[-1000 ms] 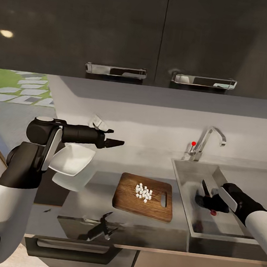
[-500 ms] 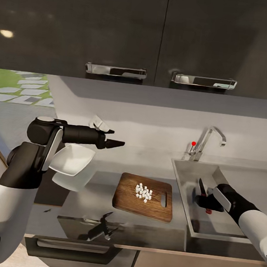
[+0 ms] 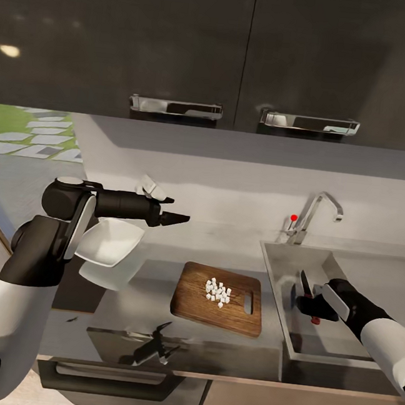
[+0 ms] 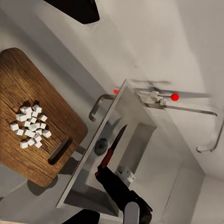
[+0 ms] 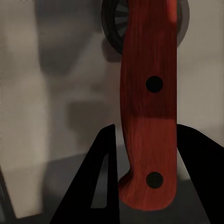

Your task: In the kitchen, take the Vidalia onion out of the sink, dice it on the chopping board with the paring knife, put the diced onion into the bowl on the countertop, then place both the paring knife and the chopping board into the sink.

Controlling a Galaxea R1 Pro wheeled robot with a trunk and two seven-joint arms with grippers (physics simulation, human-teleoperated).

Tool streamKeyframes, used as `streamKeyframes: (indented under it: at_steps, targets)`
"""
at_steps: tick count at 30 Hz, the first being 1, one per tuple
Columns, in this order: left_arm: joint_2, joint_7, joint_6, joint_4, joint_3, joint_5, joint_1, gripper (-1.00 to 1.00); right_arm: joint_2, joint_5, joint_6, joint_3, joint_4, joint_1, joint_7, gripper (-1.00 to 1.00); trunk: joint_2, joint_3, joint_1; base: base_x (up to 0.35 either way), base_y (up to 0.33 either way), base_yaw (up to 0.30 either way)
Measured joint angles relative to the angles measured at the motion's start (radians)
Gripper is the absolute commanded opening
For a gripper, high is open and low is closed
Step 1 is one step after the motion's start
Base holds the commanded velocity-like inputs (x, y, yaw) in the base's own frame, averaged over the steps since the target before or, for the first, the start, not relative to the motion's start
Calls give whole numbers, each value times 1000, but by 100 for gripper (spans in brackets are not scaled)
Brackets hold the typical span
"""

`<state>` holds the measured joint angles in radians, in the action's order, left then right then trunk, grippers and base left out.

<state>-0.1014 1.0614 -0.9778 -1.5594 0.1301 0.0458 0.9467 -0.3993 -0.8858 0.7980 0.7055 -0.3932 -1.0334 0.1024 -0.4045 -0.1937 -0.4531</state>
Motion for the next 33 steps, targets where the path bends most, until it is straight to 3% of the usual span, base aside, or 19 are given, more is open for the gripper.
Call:
streamKeyframes:
  at_steps: [14,23,33]
  targets:
    - [0,0,0,0,0,0,0,100,0,0,0,0,0,0,0,-100,-98,-44,-54,0,0,0]
    - [0,0,0,0,0,0,0,100,0,0,0,0,0,0,0,-100,-99,-44,-54,0,0,0]
    - [0,0,1,0,0,0,0,100,0,0,0,0,0,0,0,-100,-169,-76,-92,0,0,0]
